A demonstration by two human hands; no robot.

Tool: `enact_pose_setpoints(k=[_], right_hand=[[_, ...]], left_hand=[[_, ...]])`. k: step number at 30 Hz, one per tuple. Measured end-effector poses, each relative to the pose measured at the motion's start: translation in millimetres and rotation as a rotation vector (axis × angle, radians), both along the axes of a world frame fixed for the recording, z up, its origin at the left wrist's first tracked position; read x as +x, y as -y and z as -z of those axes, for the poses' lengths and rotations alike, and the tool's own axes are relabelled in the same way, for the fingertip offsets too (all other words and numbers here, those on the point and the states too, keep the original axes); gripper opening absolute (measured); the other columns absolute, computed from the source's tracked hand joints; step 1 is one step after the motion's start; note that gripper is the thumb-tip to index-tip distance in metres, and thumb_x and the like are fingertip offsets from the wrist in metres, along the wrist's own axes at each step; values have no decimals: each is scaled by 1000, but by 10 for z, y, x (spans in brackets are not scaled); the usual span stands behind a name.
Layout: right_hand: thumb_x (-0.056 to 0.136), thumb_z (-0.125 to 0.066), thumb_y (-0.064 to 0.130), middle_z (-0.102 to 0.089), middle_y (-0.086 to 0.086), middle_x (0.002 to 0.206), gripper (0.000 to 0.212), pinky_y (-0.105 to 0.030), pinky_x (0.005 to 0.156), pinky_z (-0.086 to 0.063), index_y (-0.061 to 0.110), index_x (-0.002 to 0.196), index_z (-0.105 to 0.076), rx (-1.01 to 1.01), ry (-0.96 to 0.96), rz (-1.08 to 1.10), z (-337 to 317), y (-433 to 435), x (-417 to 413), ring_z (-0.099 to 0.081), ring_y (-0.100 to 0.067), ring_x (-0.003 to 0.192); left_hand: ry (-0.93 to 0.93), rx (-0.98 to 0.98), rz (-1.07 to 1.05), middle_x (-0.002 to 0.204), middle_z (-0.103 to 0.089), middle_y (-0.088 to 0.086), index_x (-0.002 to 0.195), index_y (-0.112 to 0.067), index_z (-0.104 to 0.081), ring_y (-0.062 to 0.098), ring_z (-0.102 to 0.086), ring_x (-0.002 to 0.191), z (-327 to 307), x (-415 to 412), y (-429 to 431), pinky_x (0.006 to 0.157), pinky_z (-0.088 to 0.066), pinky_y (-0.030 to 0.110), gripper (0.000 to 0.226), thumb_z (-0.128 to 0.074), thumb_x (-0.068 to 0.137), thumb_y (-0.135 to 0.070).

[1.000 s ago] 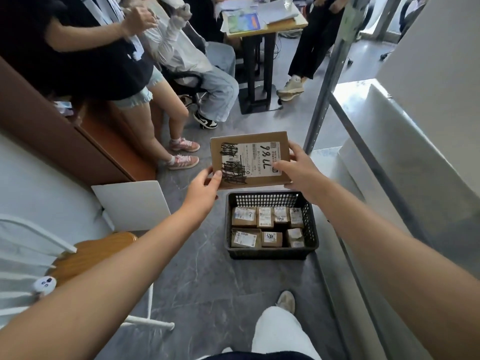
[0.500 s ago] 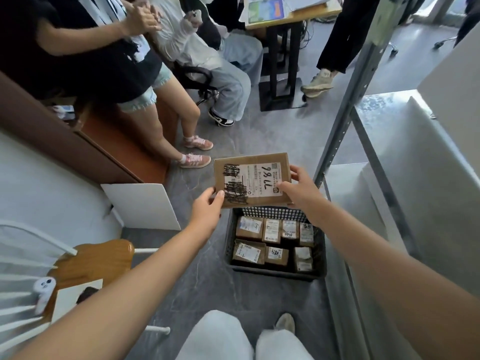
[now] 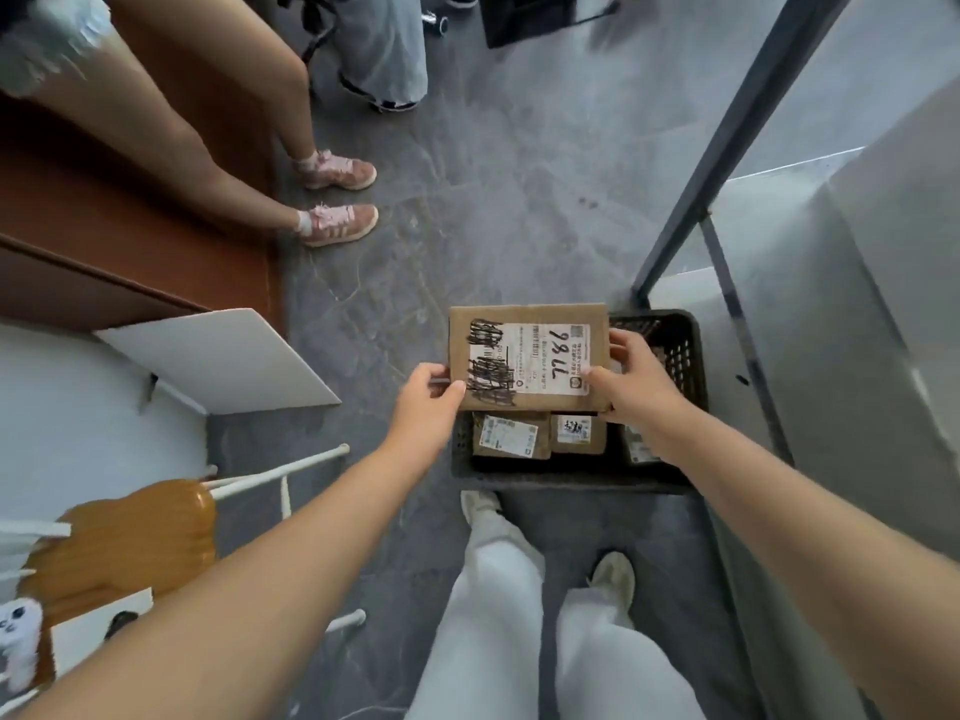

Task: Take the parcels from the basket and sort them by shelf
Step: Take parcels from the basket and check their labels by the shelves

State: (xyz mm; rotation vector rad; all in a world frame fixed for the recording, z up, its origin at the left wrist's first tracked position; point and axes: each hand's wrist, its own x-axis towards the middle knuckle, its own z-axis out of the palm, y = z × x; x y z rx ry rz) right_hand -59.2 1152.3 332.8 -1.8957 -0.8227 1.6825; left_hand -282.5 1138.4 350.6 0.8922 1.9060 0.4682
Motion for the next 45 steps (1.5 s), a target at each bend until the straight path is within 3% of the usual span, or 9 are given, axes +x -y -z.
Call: enact_pose_setpoints(k=[8,12,16,24,31,34,37,40,45], right_hand=[[97,-58,15,-55,7,134,60,-39,88,-56,28,148,-30,-124,119,36,1914,-115,-182,-60,-14,110],[97,-56,9,-54,4,136,58,-37,88,-56,26,147,-31,-172,156,35,2674,-303,-377,-59,-16,112],[94,-56,1,-55,-1,138,60,-38,91,-56,21,146,-34,-213,147,12,3244,-548,-549,-58,-19,117],[97,-55,6,-56,-2,138,56,-37,101,-49,21,147,-35,-169,208,-14,3840,-748,-799,-56,-20,123],[89,-55,-1,-53,-1,130,85,-21,80,-45,25,156,-8,-252,70,-184,3911,-811,-897,-51,-14,106],[94,-54,9,-40,-9,151,92,-31,98,-42,24,155,14,-258,158,-272,3801,-837,-860,-48,-17,114],[95,-55,20,-18,-9,162,80,-47,120,-23,18,156,-3,-140,326,-360,3509,-823,-855,-27,-24,145],[95,-56,33,10,1,165,86,-41,121,-1,18,157,2,6,403,-570,3003,-824,-839,7,-19,151],[97,-52,35,12,1,165,85,-41,121,4,17,157,5,260,534,-593,1727,-1132,-662,12,-15,151]], left_hand=[[-178,-113,223,105,-53,13,123,-10,-66,22,-52,82,2040,-116,-355,75,-40,27,31,-57,95,-19],[-188,-170,196,118,-50,10,119,-8,-67,24,-55,97,2811,-190,-473,87,-45,29,28,-55,95,-17],[-189,-224,150,127,-49,12,108,-1,-68,30,-58,105,3337,-272,-561,93,-50,37,27,-48,96,-13],[-241,-181,163,130,-34,3,136,-10,-46,22,-56,100,3799,-158,-624,88,-51,33,40,-49,96,-14],[-328,-44,517,165,3,-4,155,-19,-17,13,9,150,3789,-125,-367,119,1,32,67,-47,96,-14],[-334,-81,584,165,2,-3,157,-16,-12,13,9,151,3706,-140,-379,123,5,35,64,-41,99,-19],[-352,-46,592,165,-2,-2,157,-14,-13,13,7,151,3443,-100,-464,124,4,36,59,-36,102,-20],[-369,32,583,165,-5,-1,156,-16,-16,14,5,151,3017,52,-601,124,2,37,56,-35,104,-23],[-442,228,584,165,-3,-2,155,-24,-21,14,6,151,1919,350,-955,122,4,38,53,-36,104,-24]])
